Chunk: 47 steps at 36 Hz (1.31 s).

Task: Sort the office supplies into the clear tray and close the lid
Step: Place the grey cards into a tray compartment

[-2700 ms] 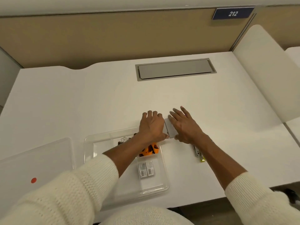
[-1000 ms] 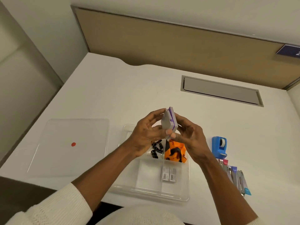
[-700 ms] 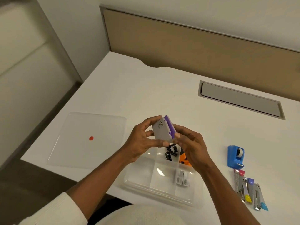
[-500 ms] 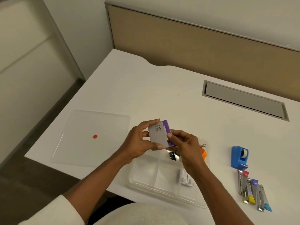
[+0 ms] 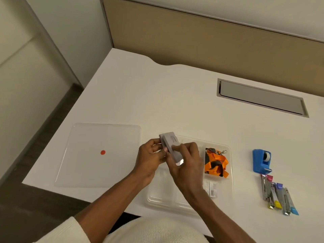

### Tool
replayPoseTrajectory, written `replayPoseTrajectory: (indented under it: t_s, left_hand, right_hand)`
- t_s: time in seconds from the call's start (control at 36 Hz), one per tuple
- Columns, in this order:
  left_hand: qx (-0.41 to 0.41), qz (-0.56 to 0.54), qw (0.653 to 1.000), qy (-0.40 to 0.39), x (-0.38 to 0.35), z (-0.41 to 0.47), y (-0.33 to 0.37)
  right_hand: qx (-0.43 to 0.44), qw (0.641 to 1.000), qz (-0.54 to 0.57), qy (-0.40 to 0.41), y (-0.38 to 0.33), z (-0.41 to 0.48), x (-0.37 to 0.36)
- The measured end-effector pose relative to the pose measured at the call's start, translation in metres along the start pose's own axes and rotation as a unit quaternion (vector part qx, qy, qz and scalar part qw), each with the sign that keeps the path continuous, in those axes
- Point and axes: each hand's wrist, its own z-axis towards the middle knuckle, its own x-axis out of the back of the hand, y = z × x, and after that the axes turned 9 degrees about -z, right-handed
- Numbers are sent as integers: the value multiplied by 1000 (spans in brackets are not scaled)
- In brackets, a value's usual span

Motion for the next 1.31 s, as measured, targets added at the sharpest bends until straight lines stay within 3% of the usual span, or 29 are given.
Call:
replayPoseTrajectory:
  t_s: [0.14, 0.31, 0.42, 0.5, 0.56, 0.64, 0.69, 0.83, 1.11, 1.31]
  left_hand:
    - [19, -67, 997, -10, 8, 1, 1]
    - [-17, 27, 999, -2, 15, 6, -3]
    - [-16, 78, 997, -3, 18, 11, -4]
    - [-41, 200, 979, 0, 20, 15, -2]
    - [-71, 300, 951, 13, 23, 17, 0]
    - [-160, 437, 883, 63, 29, 20, 0]
    - [-179, 464, 863, 96, 35, 22, -2]
    - [-77, 441, 890, 85, 40, 25, -6]
    - [-89, 444, 889, 77, 42, 26, -15]
    - [-83, 477, 872, 77, 38, 21, -9]
  right_hand:
    - [-55, 997, 57, 2, -1, 4, -7]
    - [-153, 978, 142, -29, 10, 5, -16]
    - [-275, 926, 240, -96, 11, 18, -8]
    - [-342, 864, 334, -159, 16, 28, -5]
    - [-365, 847, 344, -175, 19, 33, -6]
    - [-362, 884, 249, -162, 15, 38, -9]
    - [-332, 917, 152, -162, 8, 39, -12]
    - [-267, 949, 3, -169, -7, 39, -30]
    - [-146, 939, -216, -226, -15, 41, -59]
    - [-67, 929, -232, -281, -13, 36, -54]
